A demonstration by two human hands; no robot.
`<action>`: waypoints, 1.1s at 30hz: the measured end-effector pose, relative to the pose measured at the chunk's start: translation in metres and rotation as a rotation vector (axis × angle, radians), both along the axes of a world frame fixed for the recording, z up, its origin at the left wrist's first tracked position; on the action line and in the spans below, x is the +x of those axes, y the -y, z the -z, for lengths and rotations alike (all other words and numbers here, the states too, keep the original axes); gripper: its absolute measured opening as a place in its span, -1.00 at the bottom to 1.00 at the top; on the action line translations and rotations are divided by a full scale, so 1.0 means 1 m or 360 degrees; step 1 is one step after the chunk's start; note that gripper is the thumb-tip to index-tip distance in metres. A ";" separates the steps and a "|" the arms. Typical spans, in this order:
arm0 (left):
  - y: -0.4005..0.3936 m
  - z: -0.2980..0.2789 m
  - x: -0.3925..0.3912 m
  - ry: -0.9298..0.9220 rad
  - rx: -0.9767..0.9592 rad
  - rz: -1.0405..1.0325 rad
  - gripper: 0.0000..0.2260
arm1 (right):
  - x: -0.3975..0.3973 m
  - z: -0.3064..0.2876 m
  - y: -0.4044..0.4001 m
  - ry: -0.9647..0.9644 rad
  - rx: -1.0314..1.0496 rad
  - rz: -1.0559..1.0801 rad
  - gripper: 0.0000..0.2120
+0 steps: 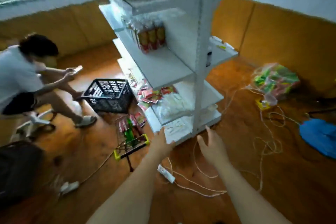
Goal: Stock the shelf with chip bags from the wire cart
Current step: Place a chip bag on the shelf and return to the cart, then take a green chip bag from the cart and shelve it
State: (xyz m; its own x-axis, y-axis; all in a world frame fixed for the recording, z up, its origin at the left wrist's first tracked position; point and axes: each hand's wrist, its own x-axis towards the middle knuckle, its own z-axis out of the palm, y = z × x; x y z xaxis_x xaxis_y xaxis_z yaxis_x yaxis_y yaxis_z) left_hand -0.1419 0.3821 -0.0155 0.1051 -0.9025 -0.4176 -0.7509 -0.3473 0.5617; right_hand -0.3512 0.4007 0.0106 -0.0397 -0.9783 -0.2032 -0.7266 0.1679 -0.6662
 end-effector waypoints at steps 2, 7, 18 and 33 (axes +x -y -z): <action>-0.012 -0.002 0.056 -0.0033 0.0008 -0.0228 -0.25 | 0.055 0.006 0.013 -0.0006 0.0038 -0.0198 -0.44; -0.039 0.009 0.158 -0.0034 0.0097 -0.0596 -0.32 | 0.161 0.022 0.043 -0.0050 0.0155 -0.0593 -0.44; 0.026 0.056 0.283 -0.0074 0.0355 -0.0770 -0.41 | 0.313 0.103 0.154 0.0059 0.0482 -0.0747 -0.46; 0.183 0.215 0.374 -0.0373 0.0716 -0.0905 -0.48 | 0.430 0.255 0.282 -0.0266 0.0957 -0.0795 -0.45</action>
State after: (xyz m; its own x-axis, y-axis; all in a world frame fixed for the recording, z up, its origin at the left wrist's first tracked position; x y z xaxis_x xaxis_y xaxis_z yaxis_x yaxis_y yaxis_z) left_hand 0.2317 0.1987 -0.2300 0.3660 -0.4734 -0.8012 -0.2665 -0.8782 0.3971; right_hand 0.0787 0.1188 -0.2447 0.2978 -0.6133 -0.7315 -0.8929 0.0921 -0.4406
